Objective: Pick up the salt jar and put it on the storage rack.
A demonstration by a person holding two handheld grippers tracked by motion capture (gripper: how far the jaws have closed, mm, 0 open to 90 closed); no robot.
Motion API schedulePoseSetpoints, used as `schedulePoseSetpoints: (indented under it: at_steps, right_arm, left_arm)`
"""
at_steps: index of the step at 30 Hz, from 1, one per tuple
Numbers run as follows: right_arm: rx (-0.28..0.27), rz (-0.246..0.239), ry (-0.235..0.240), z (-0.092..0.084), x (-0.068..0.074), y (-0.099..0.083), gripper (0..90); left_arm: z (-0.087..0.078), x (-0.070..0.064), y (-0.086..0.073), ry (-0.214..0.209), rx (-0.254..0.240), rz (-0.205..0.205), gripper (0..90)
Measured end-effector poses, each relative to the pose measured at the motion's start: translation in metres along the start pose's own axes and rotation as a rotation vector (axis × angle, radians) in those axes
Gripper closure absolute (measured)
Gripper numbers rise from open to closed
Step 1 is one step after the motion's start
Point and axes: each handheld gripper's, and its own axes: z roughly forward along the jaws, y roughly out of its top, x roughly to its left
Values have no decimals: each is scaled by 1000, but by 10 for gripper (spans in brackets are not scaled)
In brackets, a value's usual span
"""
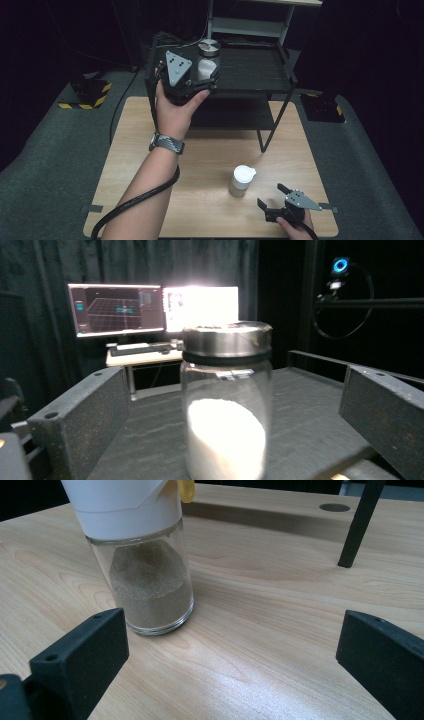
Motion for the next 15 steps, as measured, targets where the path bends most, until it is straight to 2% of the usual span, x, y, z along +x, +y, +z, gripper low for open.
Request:
schedulePoseSetpoints:
  at_steps: [5,11,15]
  right_arm:
    - [2,-6,0,0,0,0,2]
    - [-1,-6,-4,0,1,0,2]
    - [3,-11,-3,0,1,1,2]
  left_arm:
    - [-14,2,-13,-20,-6,-4,4]
    - [-29,3,-25,-25,-17,13,4]
    - [-36,5,-33,-33,-25,10,4]
